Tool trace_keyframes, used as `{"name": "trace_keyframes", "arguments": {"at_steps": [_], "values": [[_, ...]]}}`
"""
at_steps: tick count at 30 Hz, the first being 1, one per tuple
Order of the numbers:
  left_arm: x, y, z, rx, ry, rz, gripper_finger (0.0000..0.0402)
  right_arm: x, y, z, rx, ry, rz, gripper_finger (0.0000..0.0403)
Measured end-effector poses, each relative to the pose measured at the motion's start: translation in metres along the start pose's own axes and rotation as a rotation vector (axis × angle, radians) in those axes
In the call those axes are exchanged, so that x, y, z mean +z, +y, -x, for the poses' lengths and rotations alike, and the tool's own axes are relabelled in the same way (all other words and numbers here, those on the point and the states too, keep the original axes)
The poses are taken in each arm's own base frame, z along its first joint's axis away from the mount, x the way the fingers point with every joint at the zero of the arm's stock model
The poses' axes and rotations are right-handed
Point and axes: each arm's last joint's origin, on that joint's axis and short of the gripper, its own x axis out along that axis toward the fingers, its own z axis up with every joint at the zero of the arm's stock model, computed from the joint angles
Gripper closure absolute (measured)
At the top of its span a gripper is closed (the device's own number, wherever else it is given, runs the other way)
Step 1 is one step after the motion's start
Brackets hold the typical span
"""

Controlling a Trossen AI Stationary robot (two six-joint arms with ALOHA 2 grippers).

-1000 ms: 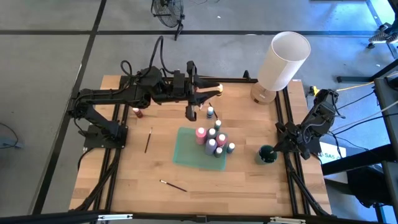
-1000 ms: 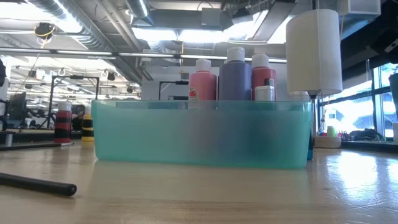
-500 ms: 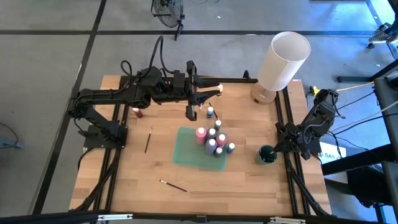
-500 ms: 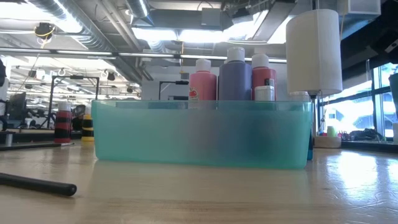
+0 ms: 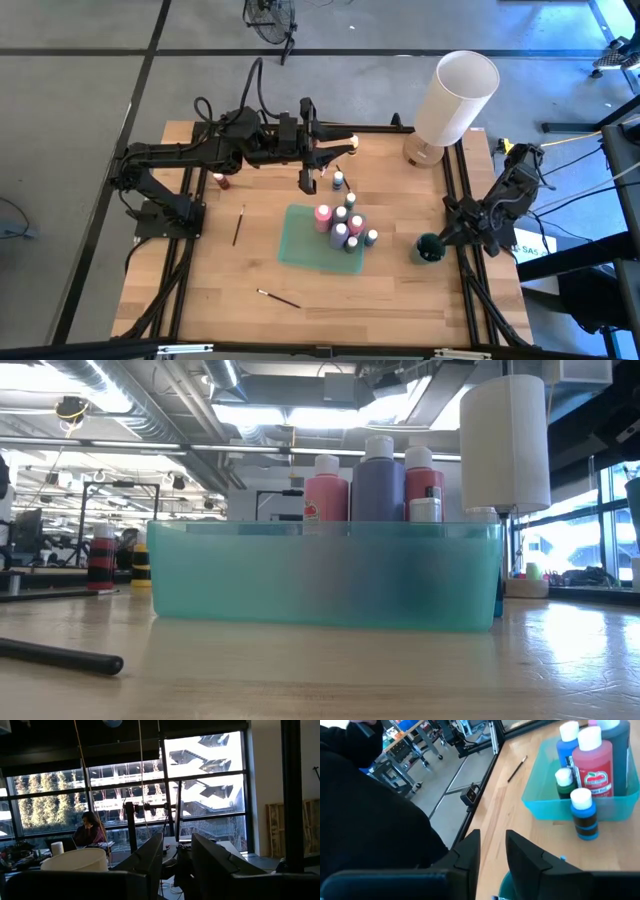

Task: Pick & Place Paint Supplies
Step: Put the yellow paint bottle into the light green bin

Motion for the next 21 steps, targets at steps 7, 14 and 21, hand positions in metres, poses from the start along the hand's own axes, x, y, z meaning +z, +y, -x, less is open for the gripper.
{"name": "trace_keyframes", "arguments": {"at_steps": [7, 14, 21], "values": [[-0.001, 0.000, 0.000, -0.002, 0.017, 0.019, 0.0304, 0.002, 0.001, 0.002, 0.022, -0.017, 0.049, 0.0310], [-0.006, -0.003, 0.002, -0.011, 0.089, 0.074, 0.0304, 0.018, 0.007, 0.018, 0.056, -0.070, 0.163, 0.0311], [-0.015, -0.005, 0.011, 0.012, 0.263, 0.081, 0.0304, 0.045, 0.011, 0.043, -0.039, -0.249, 0.173, 0.0311]]}}
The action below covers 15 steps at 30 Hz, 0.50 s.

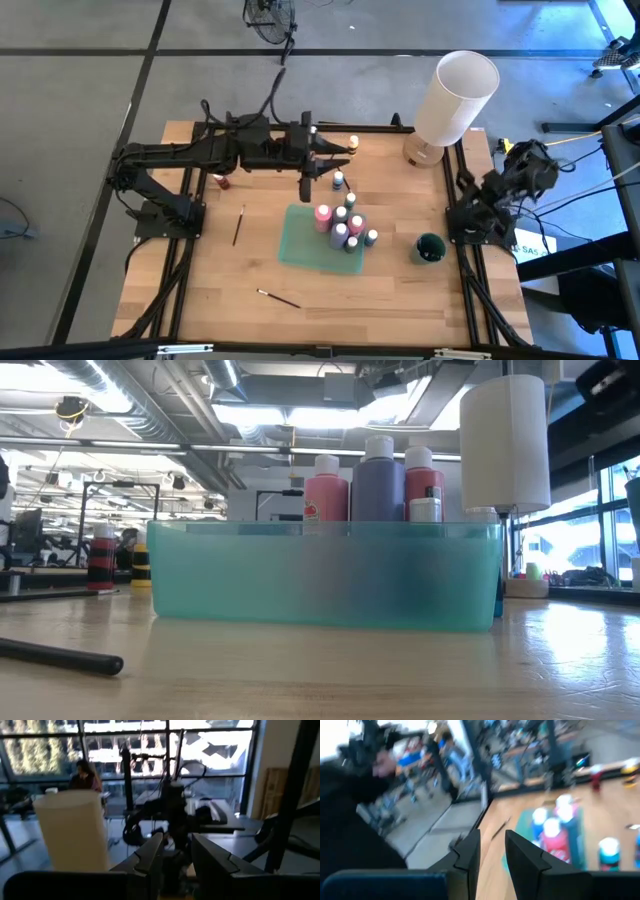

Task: Pick & Place Paint Supplies
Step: Put the yellow paint bottle into the light green bin

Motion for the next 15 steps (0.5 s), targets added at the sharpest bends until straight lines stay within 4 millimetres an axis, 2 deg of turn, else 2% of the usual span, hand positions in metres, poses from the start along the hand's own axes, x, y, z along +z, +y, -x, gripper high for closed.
{"name": "trace_keyframes", "arguments": {"at_steps": [6, 15], "values": [[-0.006, 0.012, 0.018, 0.143, 0.168, -0.005, 0.0304, 0.022, -0.001, 0.012, -0.074, -0.153, -0.020, 0.0311], [-0.003, 0.051, 0.050, 0.288, 0.501, 0.087, 0.0304, 0.037, 0.001, 0.015, -0.122, -0.291, 0.058, 0.0311]]}}
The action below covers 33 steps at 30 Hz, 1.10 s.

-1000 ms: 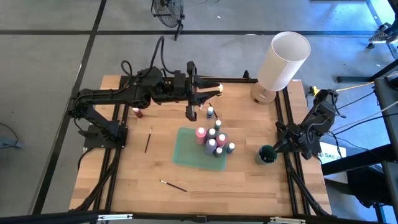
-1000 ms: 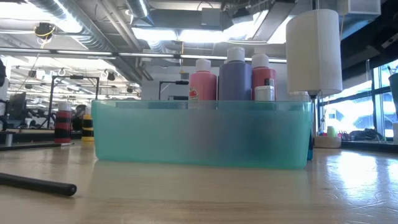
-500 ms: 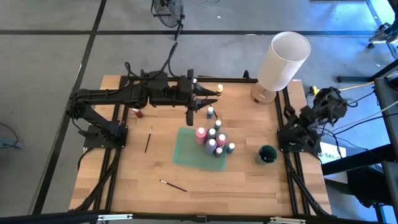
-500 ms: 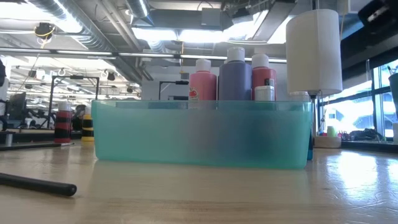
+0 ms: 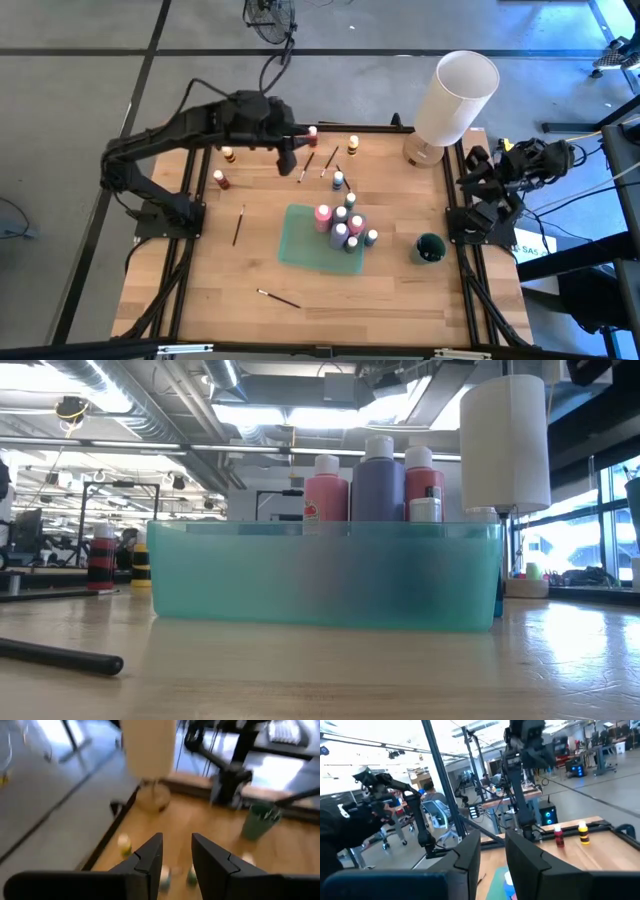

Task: Pick & Place Paint Supplies
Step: Put the yellow paint bottle into the light green bin

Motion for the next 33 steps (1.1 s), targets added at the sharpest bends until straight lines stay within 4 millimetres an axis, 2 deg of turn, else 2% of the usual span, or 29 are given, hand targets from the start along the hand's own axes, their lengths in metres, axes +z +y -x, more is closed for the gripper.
{"name": "trace_keyframes", "arguments": {"at_steps": [6, 11, 17, 23, 26, 29, 33], "values": [[-0.029, 0.020, 0.019, 0.085, 0.401, 0.120, 0.0304, 0.000, -0.002, 0.000, -0.064, -0.007, 0.011, 0.0311], [-0.057, 0.033, 0.037, 0.328, 0.704, 0.339, 0.0304, 0.000, -0.004, 0.000, -0.143, -0.019, 0.014, 0.0311], [-0.064, 0.058, 0.036, 0.544, 0.654, 0.682, 0.0304, 0.000, -0.007, 0.001, -0.226, -0.027, 0.022, 0.0311], [-0.070, 0.097, 0.034, 0.705, 0.635, 0.860, 0.0304, -0.002, -0.007, 0.001, -0.242, -0.016, 0.037, 0.0311], [-0.073, 0.114, 0.031, 0.730, 0.659, 0.856, 0.0304, -0.003, -0.007, 0.001, -0.239, -0.009, 0.029, 0.0311], [-0.075, 0.128, 0.031, 0.723, 0.704, 0.779, 0.0303, -0.005, -0.008, 0.001, -0.238, 0.004, 0.009, 0.0311], [-0.078, 0.134, 0.024, 0.696, 0.762, 0.691, 0.0296, -0.011, -0.009, 0.001, -0.246, 0.040, -0.031, 0.0311]]}}
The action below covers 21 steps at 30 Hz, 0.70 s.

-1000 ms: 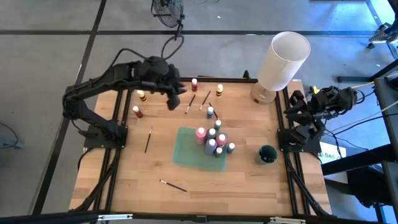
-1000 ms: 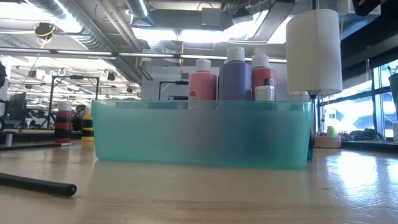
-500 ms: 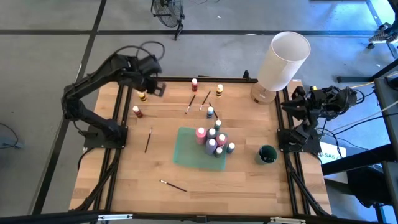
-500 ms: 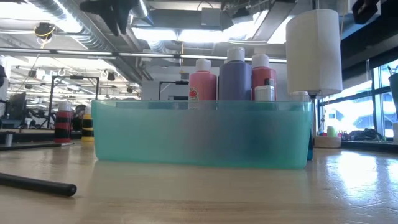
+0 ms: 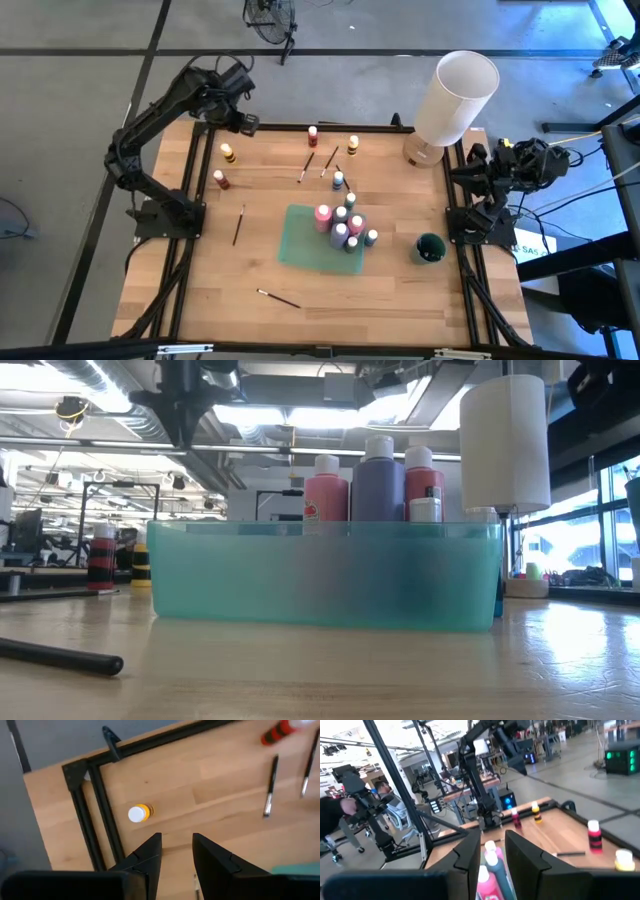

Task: Pick & Place Paint Supplies
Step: Put the yellow paint bottle into the light green bin

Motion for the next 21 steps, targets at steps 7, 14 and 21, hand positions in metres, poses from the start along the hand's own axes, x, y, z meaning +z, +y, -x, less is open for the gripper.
{"name": "trace_keyframes", "arguments": {"at_steps": [7, 14, 21], "values": [[0.0054, -0.0086, -0.0099, 0.093, -0.012, -0.115, 0.0284, -0.0060, -0.0027, 0.0001, -0.033, 0.037, 0.004, 0.0311], [0.0052, -0.0090, -0.0082, 0.204, -0.103, 0.041, 0.0288, -0.0076, -0.0035, 0.0002, -0.041, 0.048, 0.042, 0.0311], [0.0044, -0.0099, -0.0070, 0.232, -0.119, -0.019, 0.0298, -0.0094, -0.0042, 0.0003, -0.046, 0.060, 0.061, 0.0311]]}}
